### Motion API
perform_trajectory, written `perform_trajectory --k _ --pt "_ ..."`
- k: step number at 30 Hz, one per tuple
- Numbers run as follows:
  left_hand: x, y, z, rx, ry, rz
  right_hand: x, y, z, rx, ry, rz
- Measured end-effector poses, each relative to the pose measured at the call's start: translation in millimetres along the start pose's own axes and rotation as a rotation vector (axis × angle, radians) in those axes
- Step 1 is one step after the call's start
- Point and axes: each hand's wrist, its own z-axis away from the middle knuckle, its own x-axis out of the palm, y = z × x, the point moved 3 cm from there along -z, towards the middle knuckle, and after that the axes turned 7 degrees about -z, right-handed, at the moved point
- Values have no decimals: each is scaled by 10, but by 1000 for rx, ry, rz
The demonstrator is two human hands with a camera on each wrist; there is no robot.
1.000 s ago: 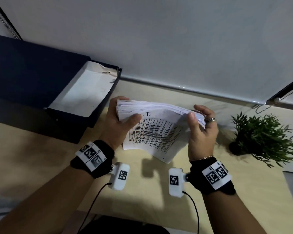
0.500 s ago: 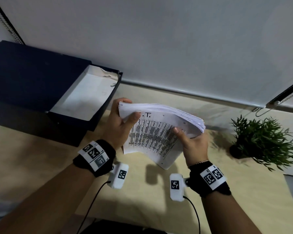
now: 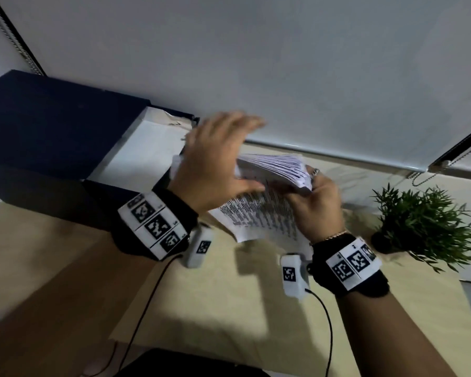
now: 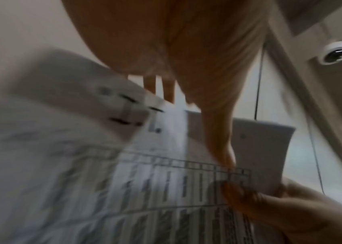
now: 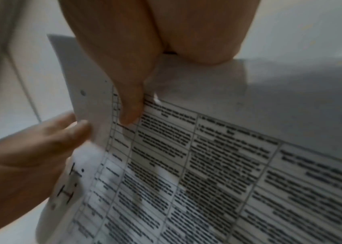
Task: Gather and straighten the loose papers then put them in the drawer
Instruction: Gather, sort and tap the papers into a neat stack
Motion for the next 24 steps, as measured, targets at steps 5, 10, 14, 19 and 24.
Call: perform_trajectory --k 5,10,14,19,24 --pt "126 -168 11 -122 -153 147 -75 116 42 49 47 281" --pt "172 -534 313 -435 -87 416 -631 1030 504 311 331 358" --pt "388 -717 467 -588 -97 728 -632 1147 634 498 359 -229" --pt "559 -599 611 -607 96 607 -612 1097 614 438 441 -379" --pt "868 -596 1078 -649 171 534 -547 977 782 374 419 -140"
